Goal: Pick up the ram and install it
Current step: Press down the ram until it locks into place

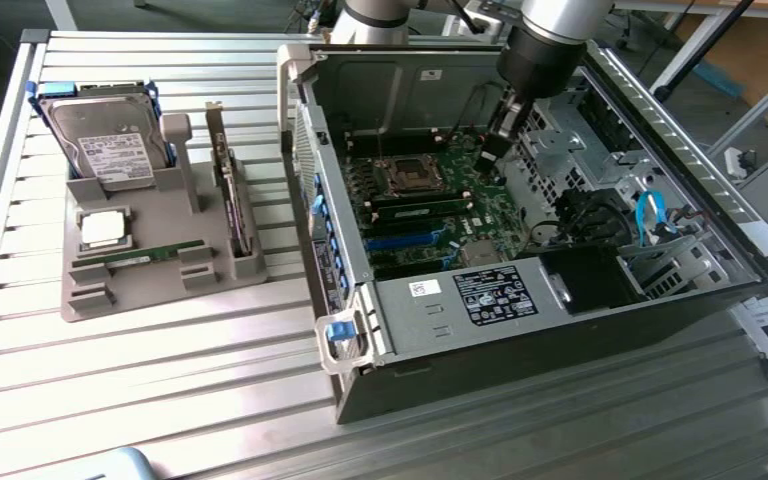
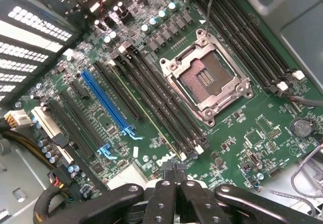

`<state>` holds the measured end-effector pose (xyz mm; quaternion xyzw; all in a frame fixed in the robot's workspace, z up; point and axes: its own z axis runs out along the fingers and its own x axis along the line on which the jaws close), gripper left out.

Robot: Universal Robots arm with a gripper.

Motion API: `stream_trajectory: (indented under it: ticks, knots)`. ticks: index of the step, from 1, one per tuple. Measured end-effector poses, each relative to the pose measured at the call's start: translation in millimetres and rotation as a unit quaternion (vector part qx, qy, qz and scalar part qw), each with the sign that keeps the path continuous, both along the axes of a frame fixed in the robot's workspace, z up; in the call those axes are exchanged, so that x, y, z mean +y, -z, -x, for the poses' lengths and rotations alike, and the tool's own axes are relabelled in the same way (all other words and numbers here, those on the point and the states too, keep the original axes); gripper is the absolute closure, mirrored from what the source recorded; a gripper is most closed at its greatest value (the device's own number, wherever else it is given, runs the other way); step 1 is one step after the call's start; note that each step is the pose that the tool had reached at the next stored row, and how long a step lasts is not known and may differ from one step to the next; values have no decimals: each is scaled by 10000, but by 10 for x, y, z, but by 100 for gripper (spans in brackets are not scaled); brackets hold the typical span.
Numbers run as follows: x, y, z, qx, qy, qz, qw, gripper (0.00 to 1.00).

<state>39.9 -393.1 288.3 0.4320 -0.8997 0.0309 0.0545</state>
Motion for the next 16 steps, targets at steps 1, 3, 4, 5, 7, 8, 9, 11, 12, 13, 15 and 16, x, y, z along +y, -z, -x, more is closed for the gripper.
stream_trajectory:
  ticks: [1, 3, 4, 5, 7, 8, 9, 11, 12, 13, 15, 16]
  knots:
    - [0, 0, 0, 0, 41, 0, 10000, 89]
    - [0, 0, 0, 0, 115, 0, 9999, 89]
    - [0, 0, 0, 0, 147, 0, 9999, 89]
    - [0, 0, 0, 0, 178, 0, 9998, 89]
    - [0, 0, 0, 0, 237, 0, 9997, 89]
    - [0, 0, 0, 0, 267, 0, 9996, 89]
    - [0, 0, 0, 0, 314, 0, 9995, 89]
    - [0, 0, 0, 0, 389, 0, 9992, 89]
    - [0, 0, 0, 0, 419, 0, 9991, 89]
    - [0, 0, 0, 0, 456, 0, 9990, 89]
    - [0, 0, 0, 0, 553, 0, 9985, 89]
    - [0, 0, 0, 0, 585, 0, 9983, 89]
